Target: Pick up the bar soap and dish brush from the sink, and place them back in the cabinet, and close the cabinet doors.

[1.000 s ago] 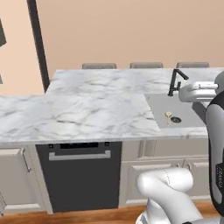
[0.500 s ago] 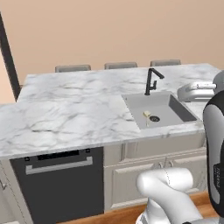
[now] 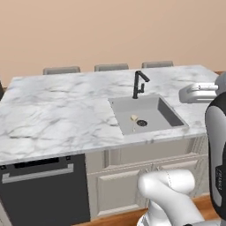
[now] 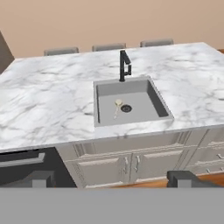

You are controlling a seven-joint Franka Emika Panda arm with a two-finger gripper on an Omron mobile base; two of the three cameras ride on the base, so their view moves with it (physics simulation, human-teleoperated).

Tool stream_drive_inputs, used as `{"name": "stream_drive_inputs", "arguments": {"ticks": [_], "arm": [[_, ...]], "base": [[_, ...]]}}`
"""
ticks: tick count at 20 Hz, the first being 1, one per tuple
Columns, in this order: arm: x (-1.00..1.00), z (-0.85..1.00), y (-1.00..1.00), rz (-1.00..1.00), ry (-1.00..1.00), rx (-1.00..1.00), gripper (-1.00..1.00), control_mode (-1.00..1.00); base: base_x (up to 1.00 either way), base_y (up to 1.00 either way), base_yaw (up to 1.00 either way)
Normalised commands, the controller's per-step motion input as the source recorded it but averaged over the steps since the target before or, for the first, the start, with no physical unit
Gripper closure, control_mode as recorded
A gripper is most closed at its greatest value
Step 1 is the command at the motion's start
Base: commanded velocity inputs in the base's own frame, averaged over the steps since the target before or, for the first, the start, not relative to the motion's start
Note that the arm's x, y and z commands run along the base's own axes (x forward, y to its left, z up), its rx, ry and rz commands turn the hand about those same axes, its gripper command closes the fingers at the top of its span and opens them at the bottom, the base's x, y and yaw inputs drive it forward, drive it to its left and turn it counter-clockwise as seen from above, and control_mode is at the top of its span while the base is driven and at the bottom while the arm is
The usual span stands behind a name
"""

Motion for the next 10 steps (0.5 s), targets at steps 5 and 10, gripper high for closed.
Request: {"name": "stream_drive_inputs", "arguments": {"ticks": [5,10], "arm": [[0.0,0.0,0.0,0.0,0.0,0.0,-1.0,1.0],[0.0,0.0,0.0,0.0,0.0,0.0,-1.0,1.0]], "base": [[0.38,-0.47,0.01],[0.29,-0.43,0.06]]}}
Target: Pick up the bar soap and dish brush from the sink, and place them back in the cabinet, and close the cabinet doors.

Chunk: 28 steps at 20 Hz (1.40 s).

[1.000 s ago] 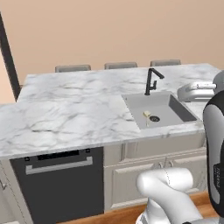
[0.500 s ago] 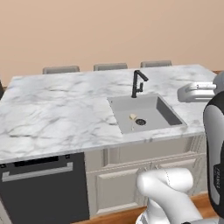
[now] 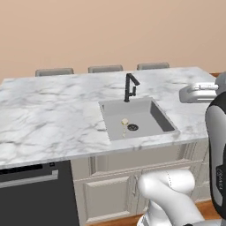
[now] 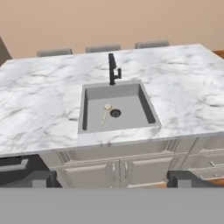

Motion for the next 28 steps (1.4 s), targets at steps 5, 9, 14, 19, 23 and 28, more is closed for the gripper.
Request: {"name": "stream_drive_inputs", "arguments": {"ticks": [5,9,14,19,23,28], "arm": [[0.0,0.0,0.0,0.0,0.0,0.0,-1.0,1.0],[0.0,0.0,0.0,0.0,0.0,0.0,-1.0,1.0],[0.0,0.0,0.0,0.0,0.0,0.0,-1.0,1.0],[0.0,0.0,0.0,0.0,0.0,0.0,-1.0,1.0],[0.0,0.0,0.0,0.0,0.0,0.0,-1.0,1.0],[0.0,0.0,0.0,0.0,0.0,0.0,-1.0,1.0]], "base": [[0.31,-0.38,0.0],[0.41,-0.16,0.0],[0.47,-0.11,0.0],[0.47,-0.11,0.0],[0.4,-0.11,0.0],[0.39,-0.01,0.0]]}}
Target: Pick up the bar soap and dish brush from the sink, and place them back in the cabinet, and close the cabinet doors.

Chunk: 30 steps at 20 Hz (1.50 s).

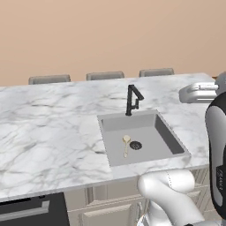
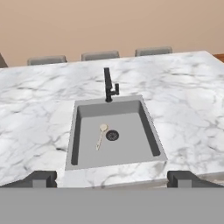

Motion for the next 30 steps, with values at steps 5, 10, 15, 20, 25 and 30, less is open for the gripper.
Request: {"name": "stream_drive_inputs", "arguments": {"ticks": [5,10,15,20,25,30], "arm": [[0.0,0.0,0.0,0.0,0.0,0.0,-1.0,1.0],[0.0,0.0,0.0,0.0,0.0,0.0,-1.0,1.0],[0.0,0.0,0.0,0.0,0.0,0.0,-1.0,1.0],[0.17,-0.36,0.0,0.0,0.0,0.0,-1.0,-1.0],[0.23,-0.53,0.03,0.0,0.0,0.0,-1.0,-1.0],[0.3,-0.53,0.06,0.0,0.0,0.0,-1.0,-1.0]], "base": [[0.42,0.0,0.0],[0.37,0.0,0.0],[0.25,0.0,0.0],[0.0,0.0,0.0],[0.0,0.0,0.0],[0.0,0.0,0.0]]}}
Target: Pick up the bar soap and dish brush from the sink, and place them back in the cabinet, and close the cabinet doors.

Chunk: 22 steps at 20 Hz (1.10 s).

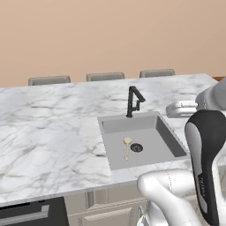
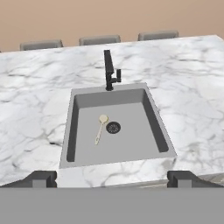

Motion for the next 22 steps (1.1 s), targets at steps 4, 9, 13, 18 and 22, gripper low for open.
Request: {"name": "stream_drive_inputs", "arguments": {"ticks": [4,9,13,18,22], "arm": [[0.29,-0.48,0.05,0.0,0.0,0.0,-1.0,-1.0],[0.26,-0.48,0.01,0.0,0.0,0.0,-1.0,-1.0],[0.31,-0.45,0.02,0.0,0.0,0.0,-1.0,-1.0],[0.4,-0.38,0.04,0.0,0.0,0.0,-1.0,-1.0],[0.39,-0.34,0.02,0.0,0.0,0.0,-1.0,-1.0]], "base": [[0.0,0.0,0.0],[0.0,0.0,0.0],[0.0,0.0,0.0],[0.0,0.0,0.0],[0.0,0.0,0.0]]}}
